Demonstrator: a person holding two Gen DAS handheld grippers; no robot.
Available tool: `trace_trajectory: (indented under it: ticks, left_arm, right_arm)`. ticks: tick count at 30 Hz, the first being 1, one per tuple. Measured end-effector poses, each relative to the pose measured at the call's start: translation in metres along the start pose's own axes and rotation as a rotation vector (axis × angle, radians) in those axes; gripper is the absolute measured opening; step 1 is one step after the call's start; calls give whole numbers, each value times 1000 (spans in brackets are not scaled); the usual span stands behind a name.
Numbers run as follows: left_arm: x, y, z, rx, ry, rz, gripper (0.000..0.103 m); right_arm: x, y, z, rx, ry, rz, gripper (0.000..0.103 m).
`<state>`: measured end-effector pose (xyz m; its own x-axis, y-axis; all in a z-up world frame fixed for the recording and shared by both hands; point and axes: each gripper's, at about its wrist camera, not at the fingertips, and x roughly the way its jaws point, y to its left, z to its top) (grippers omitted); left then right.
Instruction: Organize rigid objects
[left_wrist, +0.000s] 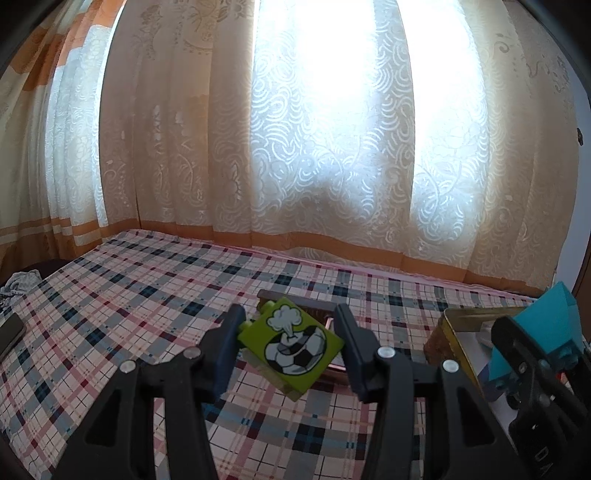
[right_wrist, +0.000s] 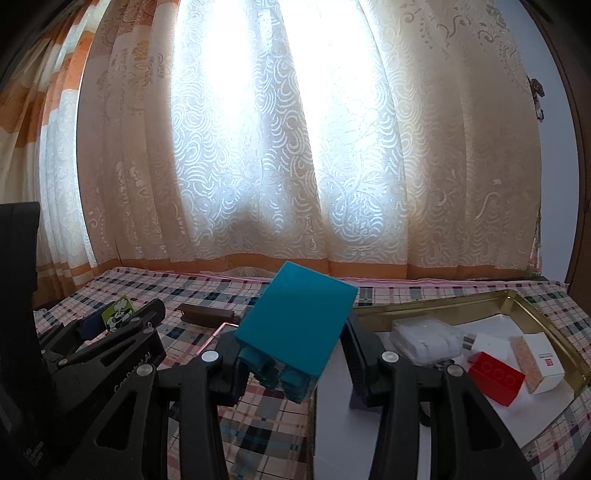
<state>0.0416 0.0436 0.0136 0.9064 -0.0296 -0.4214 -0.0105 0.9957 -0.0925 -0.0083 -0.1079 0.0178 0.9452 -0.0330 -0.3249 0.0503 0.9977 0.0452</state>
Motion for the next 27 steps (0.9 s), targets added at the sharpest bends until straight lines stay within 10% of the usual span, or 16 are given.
trace_trajectory:
  ticks: [27]
  left_arm:
    - [-24,-35,-7,12,-29,-61,49]
  right_arm:
    - [-30,-35,-4,-39,-54,-60,47]
